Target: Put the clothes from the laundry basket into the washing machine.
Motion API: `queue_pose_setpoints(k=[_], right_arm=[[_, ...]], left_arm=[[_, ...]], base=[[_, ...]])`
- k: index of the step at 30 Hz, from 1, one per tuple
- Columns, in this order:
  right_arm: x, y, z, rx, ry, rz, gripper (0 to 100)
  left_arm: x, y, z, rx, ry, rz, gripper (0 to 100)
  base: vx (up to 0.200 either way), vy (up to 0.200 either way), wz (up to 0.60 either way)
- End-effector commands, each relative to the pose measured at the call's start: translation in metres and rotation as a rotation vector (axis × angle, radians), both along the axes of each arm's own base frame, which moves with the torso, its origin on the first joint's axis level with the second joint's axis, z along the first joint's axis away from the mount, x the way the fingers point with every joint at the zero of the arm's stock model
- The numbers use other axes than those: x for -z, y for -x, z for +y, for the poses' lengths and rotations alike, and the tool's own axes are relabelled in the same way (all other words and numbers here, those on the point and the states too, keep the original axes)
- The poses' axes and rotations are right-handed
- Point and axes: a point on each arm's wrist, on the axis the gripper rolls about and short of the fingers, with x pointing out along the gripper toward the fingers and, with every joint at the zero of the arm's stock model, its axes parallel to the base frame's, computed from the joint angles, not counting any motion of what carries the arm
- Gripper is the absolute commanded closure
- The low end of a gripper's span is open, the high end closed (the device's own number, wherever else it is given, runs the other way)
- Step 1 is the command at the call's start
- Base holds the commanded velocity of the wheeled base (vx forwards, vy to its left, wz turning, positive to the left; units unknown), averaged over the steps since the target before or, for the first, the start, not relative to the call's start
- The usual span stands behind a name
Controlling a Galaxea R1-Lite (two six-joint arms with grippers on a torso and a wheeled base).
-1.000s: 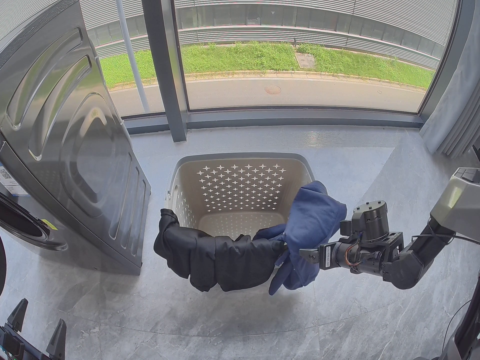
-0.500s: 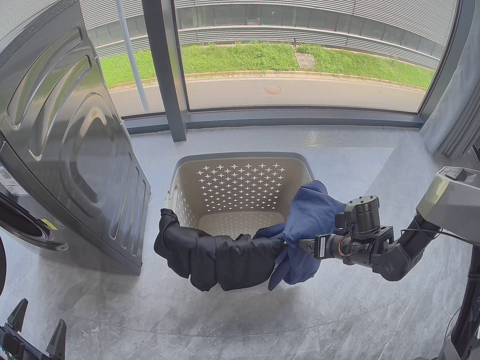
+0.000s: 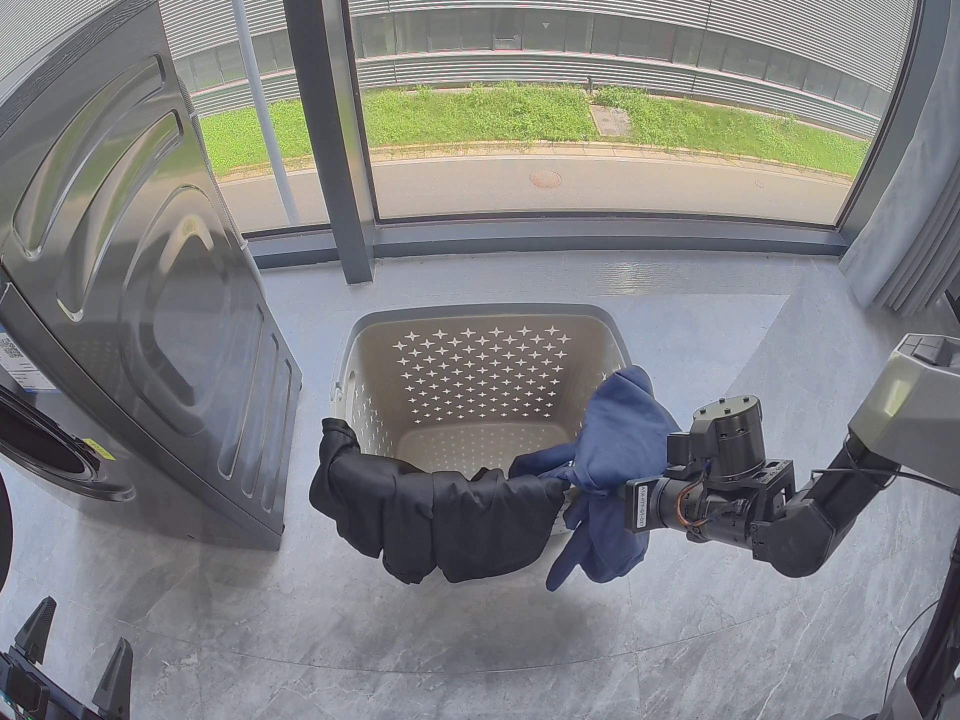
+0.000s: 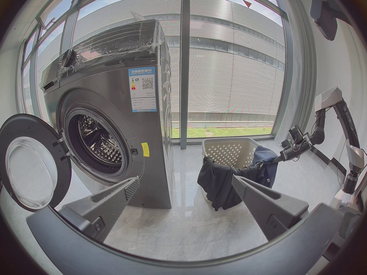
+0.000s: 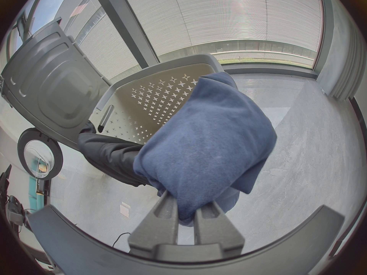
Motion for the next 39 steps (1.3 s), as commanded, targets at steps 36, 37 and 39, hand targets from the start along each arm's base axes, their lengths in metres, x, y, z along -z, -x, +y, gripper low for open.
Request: queue_pose_setpoints(k=[36,37,39], right_arm=[[-0.165,0.134,-0.036,-0.173,-0.260,-0.493,100],[-0.165,0.134,-0.036,-0.173,-0.260,-0.493,100],[-0.164,0.133,-0.035,-0.171,-0.254,-0.491,100]], left_arm=[[0.005,0.000,0.000,0.000,0.005,0.003,0],[0.005,0.000,0.000,0.000,0.005,0.003,0],[0.005,0.000,0.000,0.001,0.005,0.001,0]], base=[[0.000,0.000,0.00],[0.000,0.000,0.00],[0.000,0.000,0.00]])
